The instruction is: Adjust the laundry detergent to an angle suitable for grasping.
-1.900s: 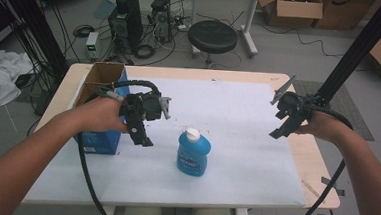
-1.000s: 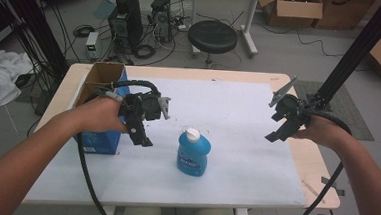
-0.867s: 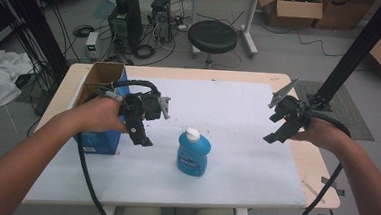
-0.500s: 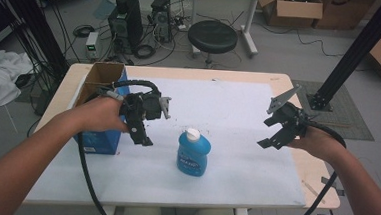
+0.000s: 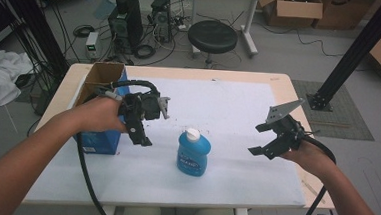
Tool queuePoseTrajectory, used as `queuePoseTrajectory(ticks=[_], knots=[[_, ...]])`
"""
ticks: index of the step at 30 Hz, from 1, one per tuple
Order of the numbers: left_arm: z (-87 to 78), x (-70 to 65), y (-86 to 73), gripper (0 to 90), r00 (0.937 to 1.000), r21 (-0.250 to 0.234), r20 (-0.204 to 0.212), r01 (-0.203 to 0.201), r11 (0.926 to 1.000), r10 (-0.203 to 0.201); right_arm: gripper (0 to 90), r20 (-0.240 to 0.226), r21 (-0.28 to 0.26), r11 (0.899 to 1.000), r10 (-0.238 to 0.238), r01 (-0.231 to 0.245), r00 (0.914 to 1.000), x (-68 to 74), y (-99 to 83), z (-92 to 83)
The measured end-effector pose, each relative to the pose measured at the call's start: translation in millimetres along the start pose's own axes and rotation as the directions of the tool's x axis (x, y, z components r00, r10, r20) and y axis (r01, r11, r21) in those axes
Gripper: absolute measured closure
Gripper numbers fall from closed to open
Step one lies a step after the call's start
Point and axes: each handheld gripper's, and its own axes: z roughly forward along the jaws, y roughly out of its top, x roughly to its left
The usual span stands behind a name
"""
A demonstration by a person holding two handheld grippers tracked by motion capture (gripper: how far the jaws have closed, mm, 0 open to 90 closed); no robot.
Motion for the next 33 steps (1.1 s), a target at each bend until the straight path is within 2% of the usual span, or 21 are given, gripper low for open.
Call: queuePoseTrajectory(ticks=[3,5,8,9,14,19,20,21,22,27,31,32,33], knots=[[0.0,0.0,0.1,21.4,1.0,0.0,0.001,0.002,1.0,-0.002,16.2,-0.01,-0.022,1.0,-0.001,0.001,0.9999,3.3,-0.6,1.7],[-0.1,0.2,0.1,21.4,1.0,0.001,0.001,0.001,1.0,-0.001,16.2,-0.012,-0.063,0.998,-0.015,0.014,0.9998,8.9,-1.3,6.0],[0.1,0.1,0.1,21.4,1.0,0.001,0.0,0.003,1.0,-0.003,16.2,-0.017,-0.09,0.996,-0.019,0.017,0.9997,12.0,-2.0,8.5],[0.2,0.1,0.2,21.4,1.0,0.002,0.0,0.005,1.0,-0.005,16.1,-0.017,-0.122,0.992,-0.024,0.022,0.9996,13.7,-2.1,11.7],[0.4,-0.7,1.4,21.4,1.0,-0.002,-0.001,0.0,1.0,0.0,16.1,-0.021,-0.173,0.985,-0.019,0.015,0.9996,17.5,-2.4,17.6],[0.1,-1.0,1.0,21.4,1.0,0.002,-0.002,-0.005,1.0,0.005,15.9,-0.016,-0.242,0.97,-0.003,-0.001,0.9999,26.5,-6.0,25.1],[0.0,-0.9,0.9,21.4,1.0,0.002,-0.004,-0.004,1.0,0.004,15.9,-0.016,-0.242,0.97,-0.003,-0.001,0.9999,26.5,-6.0,25.1],[0.0,-1.0,0.6,21.4,1.0,0.001,-0.005,0.002,1.0,-0.002,15.7,-0.004,-0.264,0.964,-0.007,0.005,1.0,30.4,-6.3,27.8],[0.0,-1.0,0.6,21.4,1.0,0.001,-0.005,0.002,1.0,-0.002,15.7,-0.004,-0.264,0.964,-0.007,0.005,1.0,30.4,-6.3,27.8],[0.8,-0.2,1.0,21.4,1.0,0.004,-0.002,-0.002,1.0,0.002,15.4,-0.005,-0.33,0.944,-0.015,0.013,0.9999,42.6,-4.4,35.7],[1.0,-0.3,0.8,21.4,1.0,0.003,-0.004,-0.004,1.0,0.004,15.3,-0.012,-0.364,0.931,-0.019,0.013,0.9997,52.1,-2.0,43.3],[1.0,-0.3,0.6,21.4,1.0,0.002,-0.004,-0.003,1.0,0.003,15.2,-0.017,-0.38,0.925,-0.025,0.016,0.9996,56.5,-1.4,48.1],[1.0,-0.1,0.5,21.4,1.0,0.004,-0.004,-0.004,1.0,0.005,15.2,-0.017,-0.38,0.925,-0.025,0.016,0.9996,56.5,-1.4,48.1]])
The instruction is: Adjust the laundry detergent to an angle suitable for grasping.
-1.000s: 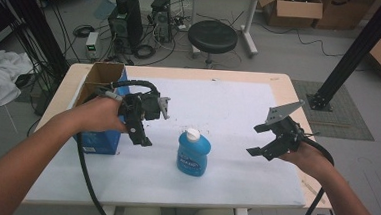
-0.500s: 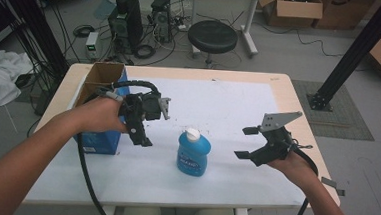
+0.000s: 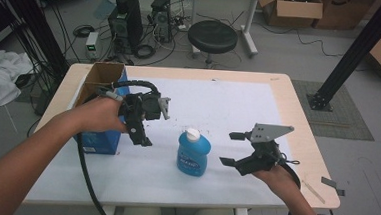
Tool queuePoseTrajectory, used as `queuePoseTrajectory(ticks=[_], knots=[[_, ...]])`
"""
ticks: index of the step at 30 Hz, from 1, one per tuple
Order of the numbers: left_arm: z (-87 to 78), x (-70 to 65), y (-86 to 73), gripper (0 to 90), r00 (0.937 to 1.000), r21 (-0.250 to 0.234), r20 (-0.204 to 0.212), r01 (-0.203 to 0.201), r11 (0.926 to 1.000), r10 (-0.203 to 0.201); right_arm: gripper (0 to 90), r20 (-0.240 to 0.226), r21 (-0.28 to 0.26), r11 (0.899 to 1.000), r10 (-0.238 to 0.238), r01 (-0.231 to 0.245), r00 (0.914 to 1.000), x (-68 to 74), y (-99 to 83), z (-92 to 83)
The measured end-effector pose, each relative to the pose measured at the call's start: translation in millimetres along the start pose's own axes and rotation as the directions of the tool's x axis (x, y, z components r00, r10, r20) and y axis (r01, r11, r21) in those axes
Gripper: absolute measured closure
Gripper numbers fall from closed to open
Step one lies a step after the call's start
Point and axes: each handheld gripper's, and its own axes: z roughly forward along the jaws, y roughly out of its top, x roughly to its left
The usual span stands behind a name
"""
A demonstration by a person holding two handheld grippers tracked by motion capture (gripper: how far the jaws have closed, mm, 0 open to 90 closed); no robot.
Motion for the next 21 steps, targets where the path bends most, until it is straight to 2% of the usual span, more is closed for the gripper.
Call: queuePoseTrajectory(ticks=[9,16,21], knots=[[0.2,-0.3,-0.4,21.4,1.0,0.009,0.001,-0.002,1.0,0.002,15.1,-0.013,-0.065,0.997,0.031,-0.032,0.9994,13.5,-9.2,19.9],[0.6,0.3,-1.1,21.4,1.0,0.004,0.0,-0.002,1.0,0.002,15.1,-0.027,-0.078,0.996,0.029,-0.031,0.9992,19.4,-14.0,33.3],[1.1,0.0,-1.2,21.4,1.0,0.009,0.002,-0.002,1.0,0.002,15.1,-0.021,-0.094,0.995,0.024,-0.026,0.9995,21.3,-15.4,38.2]])
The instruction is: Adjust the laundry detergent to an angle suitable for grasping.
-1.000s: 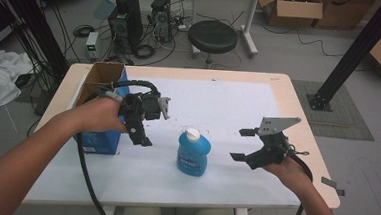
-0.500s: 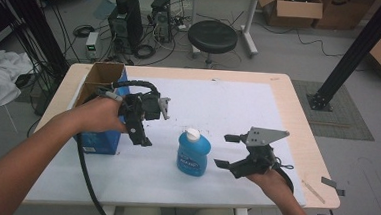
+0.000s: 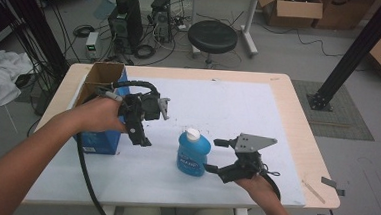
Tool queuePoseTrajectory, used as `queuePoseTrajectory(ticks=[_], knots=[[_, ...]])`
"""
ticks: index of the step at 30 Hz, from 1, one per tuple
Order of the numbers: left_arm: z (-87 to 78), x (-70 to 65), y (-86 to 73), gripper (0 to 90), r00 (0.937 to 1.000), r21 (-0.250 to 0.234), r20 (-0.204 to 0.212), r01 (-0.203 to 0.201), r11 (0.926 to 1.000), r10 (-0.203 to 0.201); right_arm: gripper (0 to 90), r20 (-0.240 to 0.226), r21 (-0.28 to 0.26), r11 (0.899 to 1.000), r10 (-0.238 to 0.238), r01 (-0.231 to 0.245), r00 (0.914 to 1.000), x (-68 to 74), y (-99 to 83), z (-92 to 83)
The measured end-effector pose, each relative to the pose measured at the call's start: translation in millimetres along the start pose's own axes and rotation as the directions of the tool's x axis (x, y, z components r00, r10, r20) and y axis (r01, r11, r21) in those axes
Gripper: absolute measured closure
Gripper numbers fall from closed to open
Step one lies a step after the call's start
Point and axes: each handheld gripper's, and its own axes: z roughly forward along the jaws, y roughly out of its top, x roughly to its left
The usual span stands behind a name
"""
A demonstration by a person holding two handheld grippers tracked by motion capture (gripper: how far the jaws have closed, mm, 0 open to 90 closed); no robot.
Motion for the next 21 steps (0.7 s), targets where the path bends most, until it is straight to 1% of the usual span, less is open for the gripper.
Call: queuePoseTrajectory(ticks=[2,6,7,9,10,16,18,20,21], knots=[[-0.1,0.1,-0.4,21.5,1.0,0.0,-0.001,-0.001,1.0,0.001,15.1,0.005,-0.006,1.0,-0.004,0.004,1.0,1.4,-1.6,5.2],[-0.3,0.1,-1.3,21.5,1.0,0.001,-0.001,0.004,1.0,-0.004,15.1,0.009,-0.012,1.0,-0.005,0.005,0.9999,1.9,-2.3,10.0],[-0.1,0.0,-1.5,21.5,1.0,0.0,-0.003,0.006,1.0,-0.006,15.1,0.016,-0.017,1.0,-0.003,0.003,0.9999,2.0,-2.5,12.5],[0.1,-0.1,-1.6,21.5,1.0,0.001,-0.003,0.005,1.0,-0.005,15.1,0.007,-0.019,1.0,0.001,-0.001,1.0,1.9,-2.2,16.9],[0.2,0.0,-1.7,21.5,1.0,0.002,-0.003,0.005,1.0,-0.004,15.1,0.015,-0.022,1.0,-0.002,0.002,0.9999,2.2,-1.8,20.9],[-0.2,0.2,-1.6,21.5,1.0,0.007,0.0,0.004,1.0,-0.004,15.1,0.007,-0.037,0.999,0.001,-0.001,1.0,2.5,0.0,30.4],[-0.1,0.2,-1.5,21.4,1.0,0.007,0.002,0.0,1.0,0.0,15.1,0.01,-0.04,0.999,-0.006,0.006,0.9999,1.9,0.5,33.6],[0.0,0.0,-1.3,21.5,1.0,0.007,0.002,0.0,1.0,0.0,15.1,0.016,-0.044,0.999,-0.003,0.004,0.9999,2.2,0.7,36.3],[0.0,0.3,-1.3,21.5,1.0,0.006,0.001,0.0,1.0,0.0,15.1,0.006,-0.048,0.999,-0.001,0.001,1.0,2.3,1.0,39.0]])
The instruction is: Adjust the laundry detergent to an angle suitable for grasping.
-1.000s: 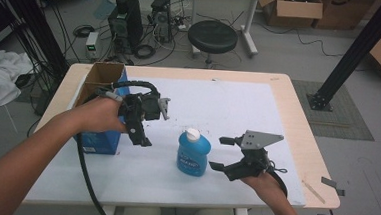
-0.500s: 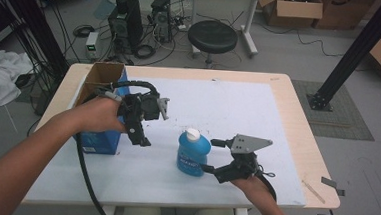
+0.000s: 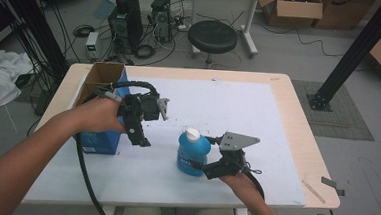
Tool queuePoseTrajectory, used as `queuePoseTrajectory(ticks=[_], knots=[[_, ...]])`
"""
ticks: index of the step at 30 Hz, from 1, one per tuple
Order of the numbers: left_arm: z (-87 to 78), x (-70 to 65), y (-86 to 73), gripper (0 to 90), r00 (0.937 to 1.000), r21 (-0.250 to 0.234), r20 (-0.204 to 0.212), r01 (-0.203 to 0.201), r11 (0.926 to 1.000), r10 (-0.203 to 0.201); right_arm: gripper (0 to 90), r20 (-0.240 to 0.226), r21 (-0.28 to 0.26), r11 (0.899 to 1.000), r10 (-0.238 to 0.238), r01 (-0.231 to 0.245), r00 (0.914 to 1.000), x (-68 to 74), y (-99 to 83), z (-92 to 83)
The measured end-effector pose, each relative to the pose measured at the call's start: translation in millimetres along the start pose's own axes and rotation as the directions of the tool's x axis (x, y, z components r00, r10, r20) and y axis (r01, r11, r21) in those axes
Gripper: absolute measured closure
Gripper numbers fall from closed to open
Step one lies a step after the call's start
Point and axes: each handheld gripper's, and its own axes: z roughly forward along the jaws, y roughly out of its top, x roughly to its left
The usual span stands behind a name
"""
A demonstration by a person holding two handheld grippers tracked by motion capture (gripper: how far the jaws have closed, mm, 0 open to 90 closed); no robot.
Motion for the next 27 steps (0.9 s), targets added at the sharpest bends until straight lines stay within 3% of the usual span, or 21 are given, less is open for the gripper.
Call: queuePoseTrajectory(ticks=[18,27], knots=[[0.7,0.3,-3.0,21.5,1.0,0.002,0.004,0.005,1.0,-0.005,15.4,0.013,-0.01,1.0,0.001,-0.001,0.9999,-0.5,-0.7,17.1],[0.7,0.3,-2.9,21.6,1.0,0.002,0.004,0.005,1.0,-0.005,20.9,0.011,-0.018,1.0,0.001,-0.001,0.9999,-0.9,-1.3,17.5]])
